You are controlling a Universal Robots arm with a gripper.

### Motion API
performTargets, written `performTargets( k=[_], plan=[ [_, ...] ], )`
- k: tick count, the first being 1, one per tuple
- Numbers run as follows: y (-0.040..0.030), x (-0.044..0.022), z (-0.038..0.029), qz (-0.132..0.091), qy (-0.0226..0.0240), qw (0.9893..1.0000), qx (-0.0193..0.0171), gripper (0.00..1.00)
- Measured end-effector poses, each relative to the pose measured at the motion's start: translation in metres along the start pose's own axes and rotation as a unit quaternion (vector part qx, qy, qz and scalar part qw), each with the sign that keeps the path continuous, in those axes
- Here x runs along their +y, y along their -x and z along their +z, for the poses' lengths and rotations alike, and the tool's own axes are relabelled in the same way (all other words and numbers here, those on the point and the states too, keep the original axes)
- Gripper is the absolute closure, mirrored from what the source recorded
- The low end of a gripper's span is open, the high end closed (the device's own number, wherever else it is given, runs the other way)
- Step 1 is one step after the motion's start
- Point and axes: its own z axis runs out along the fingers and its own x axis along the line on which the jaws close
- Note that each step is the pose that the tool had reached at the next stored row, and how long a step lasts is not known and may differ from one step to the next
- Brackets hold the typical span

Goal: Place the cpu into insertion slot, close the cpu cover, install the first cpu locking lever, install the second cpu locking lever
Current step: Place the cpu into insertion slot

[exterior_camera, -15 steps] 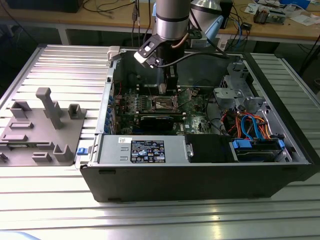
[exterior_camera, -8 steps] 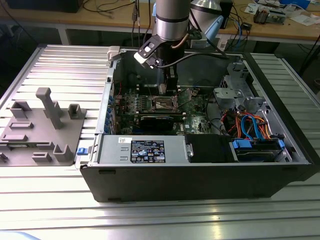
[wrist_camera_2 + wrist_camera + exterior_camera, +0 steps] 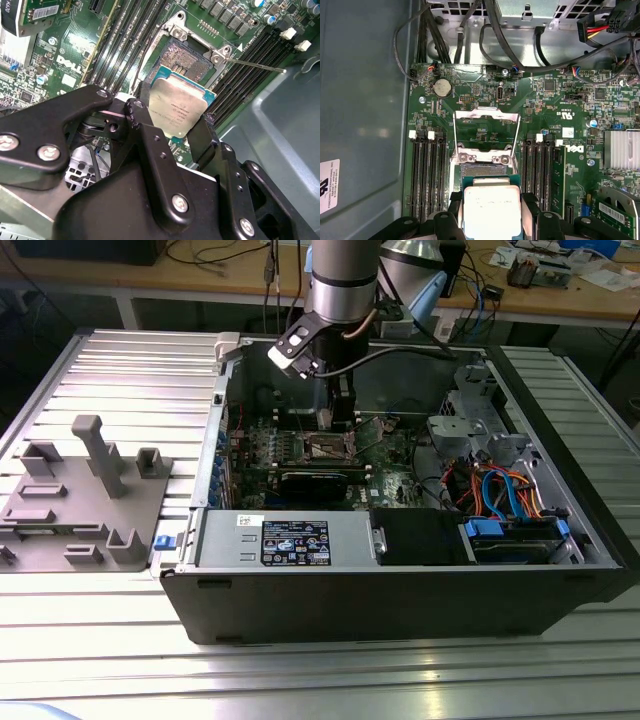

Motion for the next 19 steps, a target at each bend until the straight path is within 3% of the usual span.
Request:
performTargets(
  k=[19],
  plan=[
    [0.0000,-0.0006,0.0060,0.000,0.0000,1.0000,0.0000,0.45]
  ],
)
